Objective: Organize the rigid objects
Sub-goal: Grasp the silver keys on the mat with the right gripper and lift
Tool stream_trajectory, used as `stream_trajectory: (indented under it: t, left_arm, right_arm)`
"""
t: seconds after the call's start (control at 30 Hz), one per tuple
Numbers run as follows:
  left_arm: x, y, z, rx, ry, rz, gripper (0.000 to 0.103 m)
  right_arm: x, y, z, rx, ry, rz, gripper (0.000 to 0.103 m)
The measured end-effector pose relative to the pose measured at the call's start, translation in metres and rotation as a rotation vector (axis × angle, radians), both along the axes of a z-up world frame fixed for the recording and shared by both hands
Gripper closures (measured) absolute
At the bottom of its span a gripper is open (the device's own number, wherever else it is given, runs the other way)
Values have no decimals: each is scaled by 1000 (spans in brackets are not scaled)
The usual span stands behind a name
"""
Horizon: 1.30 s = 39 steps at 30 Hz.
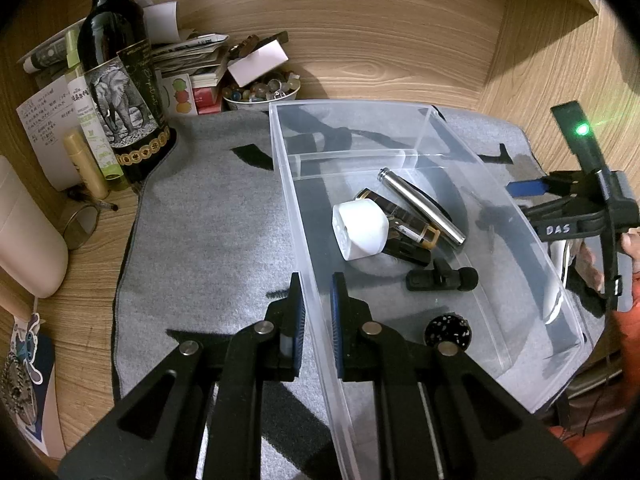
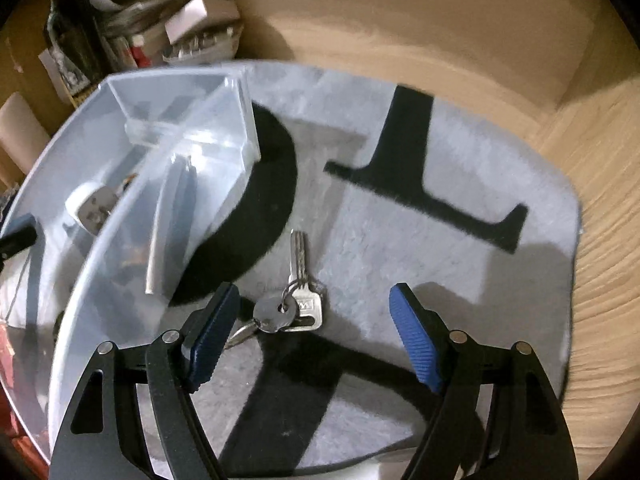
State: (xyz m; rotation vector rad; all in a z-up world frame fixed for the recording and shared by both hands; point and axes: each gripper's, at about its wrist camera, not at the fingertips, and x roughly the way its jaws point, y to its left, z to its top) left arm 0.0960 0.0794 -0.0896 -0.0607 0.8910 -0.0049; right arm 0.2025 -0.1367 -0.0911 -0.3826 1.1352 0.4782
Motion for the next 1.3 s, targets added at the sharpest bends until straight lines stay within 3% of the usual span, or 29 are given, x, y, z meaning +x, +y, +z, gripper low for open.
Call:
stream_trajectory:
  t: [0.07, 0.13, 0.3, 0.6, 0.97, 1.3]
  left_arm:
    - [0, 0, 0, 0, 0, 0, 93]
    - [0, 0, 0, -1, 0, 0, 93]
    - [0, 0, 0, 0, 0, 0, 93]
    - [0, -1, -1, 4, 4, -1, 93]
    - [1, -2, 0, 12, 3, 1, 93]
    - [0, -2, 0, 10, 3, 0, 93]
  right_arm:
    - [-1, 2, -7, -16, 22, 12, 40]
    - [-5, 3, -8, -15, 5, 22, 43]
    - [-17, 3, -3, -3, -17, 63, 80]
    - [-23, -9, 6, 21, -68, 31, 81]
    - [-29, -15, 62, 101, -189, 16, 81]
    - [-48, 21, 112, 183, -302, 122, 81]
